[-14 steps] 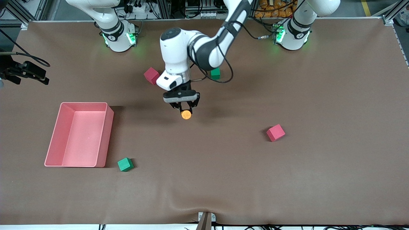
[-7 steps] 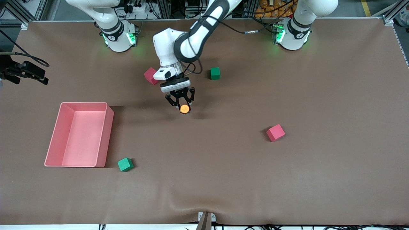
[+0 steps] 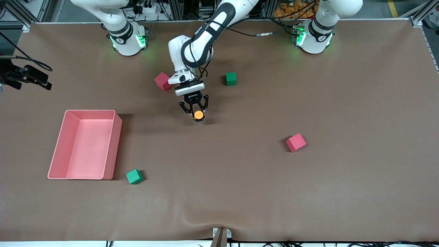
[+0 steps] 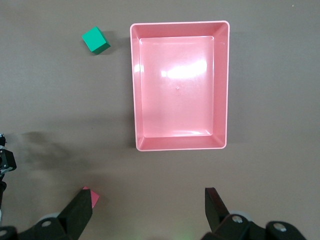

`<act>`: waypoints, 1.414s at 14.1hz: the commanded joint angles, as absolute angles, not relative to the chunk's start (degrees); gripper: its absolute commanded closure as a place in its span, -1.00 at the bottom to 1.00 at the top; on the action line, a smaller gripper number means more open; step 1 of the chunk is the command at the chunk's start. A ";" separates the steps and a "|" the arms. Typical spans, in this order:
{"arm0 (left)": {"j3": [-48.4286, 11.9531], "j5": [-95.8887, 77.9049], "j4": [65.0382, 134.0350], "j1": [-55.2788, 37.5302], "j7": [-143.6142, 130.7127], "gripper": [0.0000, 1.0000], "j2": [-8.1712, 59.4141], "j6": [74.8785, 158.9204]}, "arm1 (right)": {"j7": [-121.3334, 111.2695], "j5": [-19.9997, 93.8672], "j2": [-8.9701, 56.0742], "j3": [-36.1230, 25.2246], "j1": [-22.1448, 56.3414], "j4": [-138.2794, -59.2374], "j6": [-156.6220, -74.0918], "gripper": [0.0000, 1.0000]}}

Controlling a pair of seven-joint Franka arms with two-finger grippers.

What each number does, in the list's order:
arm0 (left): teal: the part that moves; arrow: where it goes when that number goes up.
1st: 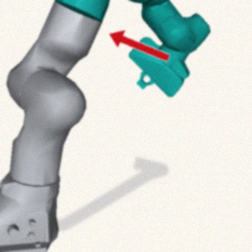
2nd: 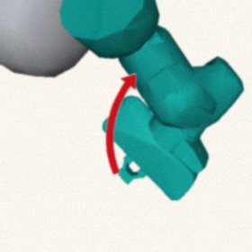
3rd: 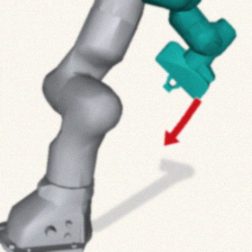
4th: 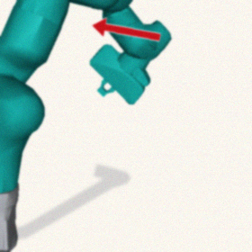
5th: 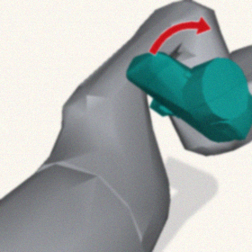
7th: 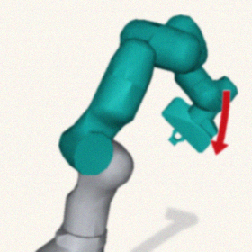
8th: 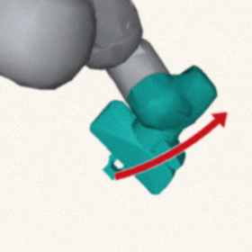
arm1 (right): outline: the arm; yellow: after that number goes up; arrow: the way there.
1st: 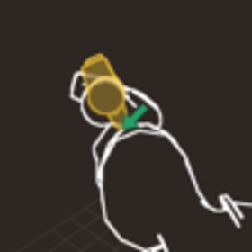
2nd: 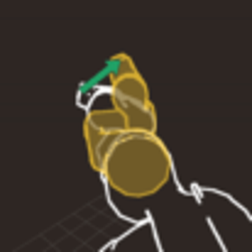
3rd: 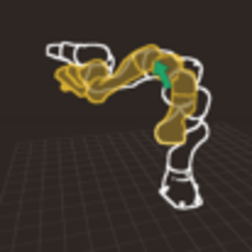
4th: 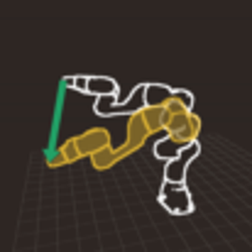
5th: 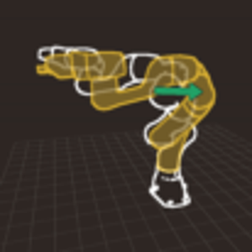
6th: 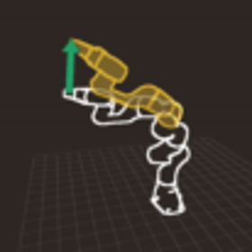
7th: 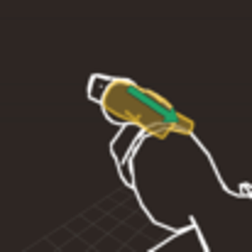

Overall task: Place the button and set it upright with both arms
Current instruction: 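Lower the button upright onto the table and open the left gripper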

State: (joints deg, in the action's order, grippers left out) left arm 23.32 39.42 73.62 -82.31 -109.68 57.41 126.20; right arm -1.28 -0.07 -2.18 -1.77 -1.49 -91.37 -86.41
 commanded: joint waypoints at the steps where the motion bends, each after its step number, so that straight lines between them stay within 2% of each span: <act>1: 23.73 41.92 74.44 -83.76 -113.28 1.00 58.62 126.39 | -1.76 -0.88 -2.72 -1.49 -1.85 -91.41 -85.87 -1.00; 20: 22.59 49.40 74.53 -87.10 -119.53 1.00 63.54 122.43 | -1.41 -0.88 -2.64 -1.49 -1.76 -91.49 -85.43 -1.00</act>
State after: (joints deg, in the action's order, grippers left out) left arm 22.78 47.86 74.87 -86.25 -118.09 63.14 123.74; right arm -1.28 -0.07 -2.18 -1.76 -1.49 -91.39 -86.14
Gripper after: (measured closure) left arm 0.581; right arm 0.000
